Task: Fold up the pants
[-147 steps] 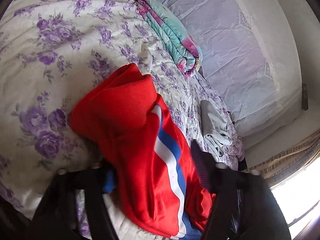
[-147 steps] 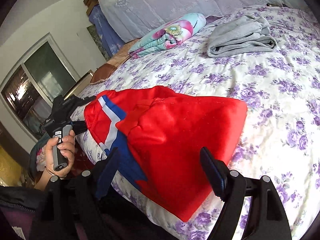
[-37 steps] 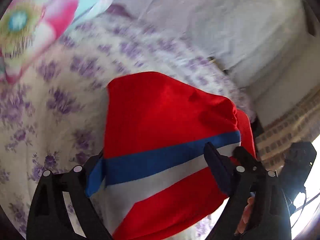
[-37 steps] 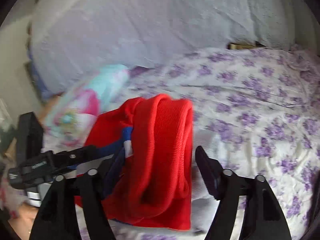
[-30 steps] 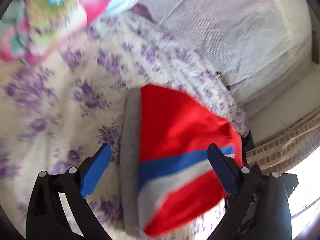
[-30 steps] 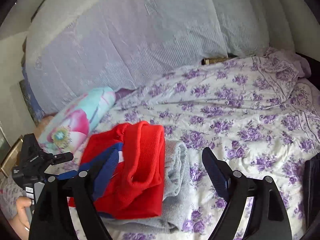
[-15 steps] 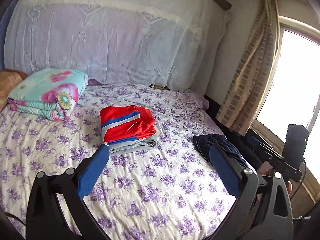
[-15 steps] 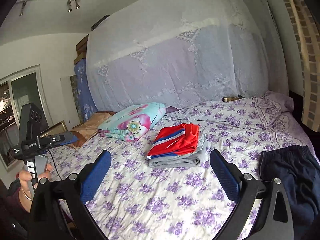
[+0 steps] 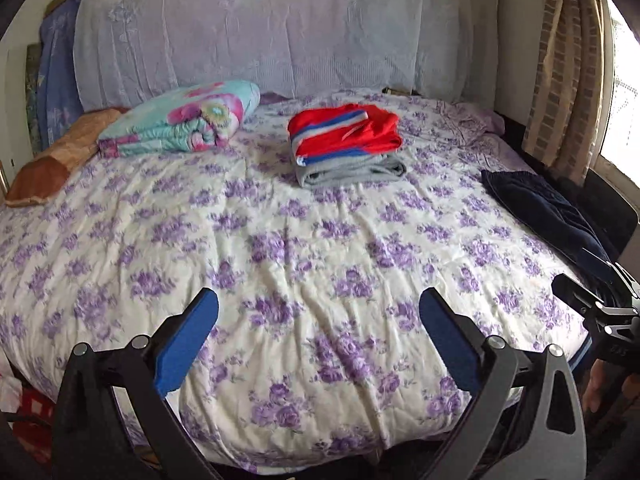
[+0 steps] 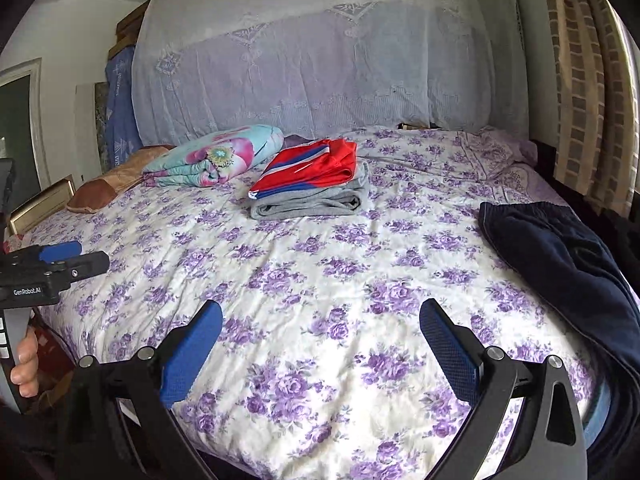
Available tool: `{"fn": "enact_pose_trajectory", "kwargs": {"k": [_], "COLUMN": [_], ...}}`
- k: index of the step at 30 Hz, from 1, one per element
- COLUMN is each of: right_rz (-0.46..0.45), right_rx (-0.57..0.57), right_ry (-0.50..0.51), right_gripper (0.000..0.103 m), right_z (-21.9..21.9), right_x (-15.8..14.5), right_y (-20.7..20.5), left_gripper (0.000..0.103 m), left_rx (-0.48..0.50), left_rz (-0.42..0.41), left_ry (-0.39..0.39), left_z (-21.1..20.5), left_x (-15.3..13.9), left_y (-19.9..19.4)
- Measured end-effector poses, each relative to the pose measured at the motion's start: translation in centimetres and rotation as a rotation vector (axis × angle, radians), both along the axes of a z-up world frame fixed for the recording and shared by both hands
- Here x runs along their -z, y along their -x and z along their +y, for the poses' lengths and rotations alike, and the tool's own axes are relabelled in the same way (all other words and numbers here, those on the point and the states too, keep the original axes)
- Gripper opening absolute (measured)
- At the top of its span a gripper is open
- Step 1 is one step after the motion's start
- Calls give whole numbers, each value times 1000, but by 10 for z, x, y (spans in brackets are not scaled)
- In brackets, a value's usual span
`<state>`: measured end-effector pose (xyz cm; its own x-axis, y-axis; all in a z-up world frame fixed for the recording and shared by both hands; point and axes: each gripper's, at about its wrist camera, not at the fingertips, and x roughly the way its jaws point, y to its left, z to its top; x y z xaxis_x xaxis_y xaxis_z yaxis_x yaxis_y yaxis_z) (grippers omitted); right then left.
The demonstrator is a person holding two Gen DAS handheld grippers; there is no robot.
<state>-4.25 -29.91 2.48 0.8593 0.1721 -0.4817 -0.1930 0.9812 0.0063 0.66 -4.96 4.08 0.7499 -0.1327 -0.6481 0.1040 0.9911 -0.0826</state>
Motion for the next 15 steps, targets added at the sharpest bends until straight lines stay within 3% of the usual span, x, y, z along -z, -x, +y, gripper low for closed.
{"fn": "enact_pose_trajectory", "kwargs": {"k": [5, 10, 15], "right_rz": [-69, -87, -85], "right_rx": [68, 96, 102], "right_ry": [53, 31, 15], "right_gripper": [99, 99, 99], "right_z": [-4, -13, -17], "right_x": [-1, -7, -8], "right_y": [8, 4, 0], "left_gripper": [98, 98, 98], "left_rx": [-70, -114, -144], "left_rz": [-50, -77, -57], "left_ry": [-14, -59, -75], "left_z": [13, 18, 23], "left_x": [3, -4, -3], "left_y": [11, 12, 8]}}
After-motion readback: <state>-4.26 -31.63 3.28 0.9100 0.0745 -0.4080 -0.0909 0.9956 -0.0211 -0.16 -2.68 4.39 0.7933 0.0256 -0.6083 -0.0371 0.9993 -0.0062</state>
